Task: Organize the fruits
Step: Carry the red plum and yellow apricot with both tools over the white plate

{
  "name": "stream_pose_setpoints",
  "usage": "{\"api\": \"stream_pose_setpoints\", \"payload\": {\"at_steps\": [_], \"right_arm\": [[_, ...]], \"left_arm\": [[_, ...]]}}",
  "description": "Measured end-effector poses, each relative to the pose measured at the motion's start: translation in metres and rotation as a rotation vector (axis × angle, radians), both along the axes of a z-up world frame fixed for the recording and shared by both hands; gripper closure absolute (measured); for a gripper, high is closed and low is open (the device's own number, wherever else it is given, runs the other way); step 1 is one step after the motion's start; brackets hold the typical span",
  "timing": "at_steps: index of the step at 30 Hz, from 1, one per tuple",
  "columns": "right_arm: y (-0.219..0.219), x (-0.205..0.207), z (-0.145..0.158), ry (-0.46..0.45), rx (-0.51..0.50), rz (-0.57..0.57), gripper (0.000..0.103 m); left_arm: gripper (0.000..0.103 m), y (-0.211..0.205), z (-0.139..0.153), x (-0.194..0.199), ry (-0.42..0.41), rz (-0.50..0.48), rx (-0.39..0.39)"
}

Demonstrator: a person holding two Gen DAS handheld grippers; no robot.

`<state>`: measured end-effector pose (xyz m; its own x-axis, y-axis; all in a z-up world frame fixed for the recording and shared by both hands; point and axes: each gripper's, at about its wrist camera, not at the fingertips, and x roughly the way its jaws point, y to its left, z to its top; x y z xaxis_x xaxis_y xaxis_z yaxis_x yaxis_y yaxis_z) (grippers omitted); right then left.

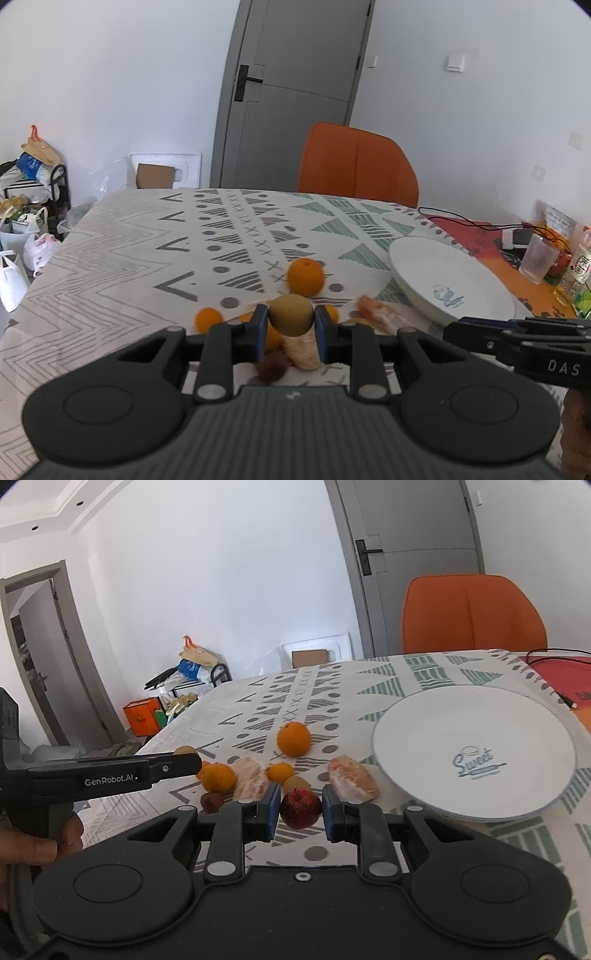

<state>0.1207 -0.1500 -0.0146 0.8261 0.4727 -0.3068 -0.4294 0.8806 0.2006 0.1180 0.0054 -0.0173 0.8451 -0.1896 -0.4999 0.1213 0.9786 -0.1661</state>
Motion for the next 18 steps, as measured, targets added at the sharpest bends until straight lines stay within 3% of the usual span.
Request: {"api": "stream_pose_setpoints", "payload": {"at_steps": [18], "right_arm": [[-0.062, 0.000, 0.002, -0.027, 0.043, -0.122, 0.080]], "left_arm": [[0.078, -0.069, 0.005, 0.022, -0.017, -0.134, 0.002]]}}
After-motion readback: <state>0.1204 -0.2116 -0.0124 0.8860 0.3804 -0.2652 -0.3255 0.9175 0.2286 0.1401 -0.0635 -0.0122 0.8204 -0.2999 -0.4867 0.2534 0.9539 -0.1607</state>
